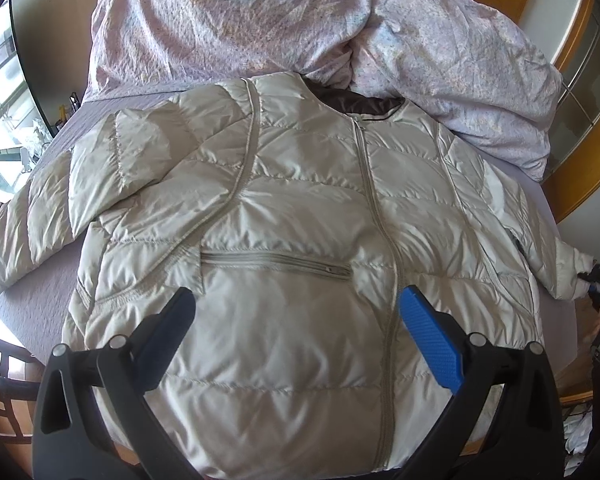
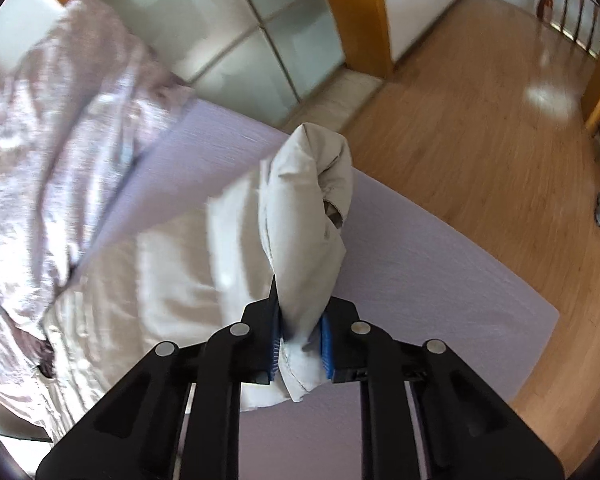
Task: Fold large clothes
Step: 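Carry the sleeve with the right tool across the jacket front and lower it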
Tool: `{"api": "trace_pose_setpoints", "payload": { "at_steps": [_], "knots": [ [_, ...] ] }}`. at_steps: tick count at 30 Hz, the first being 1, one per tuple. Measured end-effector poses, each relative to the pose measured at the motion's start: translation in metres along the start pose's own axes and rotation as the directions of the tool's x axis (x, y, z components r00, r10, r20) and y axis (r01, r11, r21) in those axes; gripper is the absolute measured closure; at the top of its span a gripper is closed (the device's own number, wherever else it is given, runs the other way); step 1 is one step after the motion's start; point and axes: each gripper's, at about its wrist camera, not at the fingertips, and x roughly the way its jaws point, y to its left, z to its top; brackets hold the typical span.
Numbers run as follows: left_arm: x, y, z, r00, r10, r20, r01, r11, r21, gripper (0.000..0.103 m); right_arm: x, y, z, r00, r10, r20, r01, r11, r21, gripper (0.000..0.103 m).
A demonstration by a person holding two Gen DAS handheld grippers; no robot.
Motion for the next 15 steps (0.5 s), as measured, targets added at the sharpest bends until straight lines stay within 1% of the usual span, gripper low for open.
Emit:
{"api": "trace_pose_setpoints", "payload": {
  "at_steps": [3, 5, 6, 7, 8, 9, 12, 15],
  "knots": [
    [-0.001, 0.011, 0.003, 1.0, -0.004, 0.006, 0.004, 1.0, -0.009, 0.002, -0.01, 0.046, -0.008, 0.998, 0.061, 0.007, -0.06, 0.996, -0.071, 0.086],
    [-0.001, 0.019, 0.005, 1.0, -0.008, 0.006, 0.008, 1.0, -0.015, 0.002, -0.012, 0.088, -0.021, 0.994, 0.107, -0.009, -0.107, 0.985, -0.133, 0.086],
    [-0.001, 0.025, 0.006, 1.0, -0.008, 0.006, 0.008, 1.0, -0.02, 0.002, -0.011, 0.102, -0.027, 0.992, 0.123, -0.02, -0.124, 0.98, -0.153, 0.086],
    [0.0, 0.029, 0.007, 1.0, -0.008, 0.006, 0.008, 1.0, -0.022, 0.002, -0.008, 0.124, -0.036, 0.989, 0.141, -0.039, -0.145, 0.972, -0.184, 0.086],
    [0.0, 0.033, 0.008, 1.0, -0.007, 0.006, 0.007, 1.0, -0.025, 0.002, -0.007, 0.137, -0.043, 0.987, 0.151, -0.051, -0.158, 0.966, -0.205, 0.086],
    [0.0, 0.039, 0.009, 1.0, -0.005, 0.005, 0.005, 1.0, -0.031, 0.002, -0.003, 0.162, -0.055, 0.982, 0.172, -0.073, -0.184, 0.952, -0.243, 0.086],
    [-0.001, 0.052, 0.011, 1.0, 0.002, 0.007, -0.002, 0.999, -0.046, 0.002, 0.011, 0.211, -0.082, 0.971, 0.203, -0.128, -0.233, 0.925, -0.3, 0.086],
    [-0.003, 0.067, 0.013, 1.0, 0.009, 0.01, -0.008, 0.998, -0.066, 0.002, 0.022, 0.257, -0.115, 0.959, 0.211, -0.189, -0.266, 0.898, -0.351, 0.086]
  ]
}}
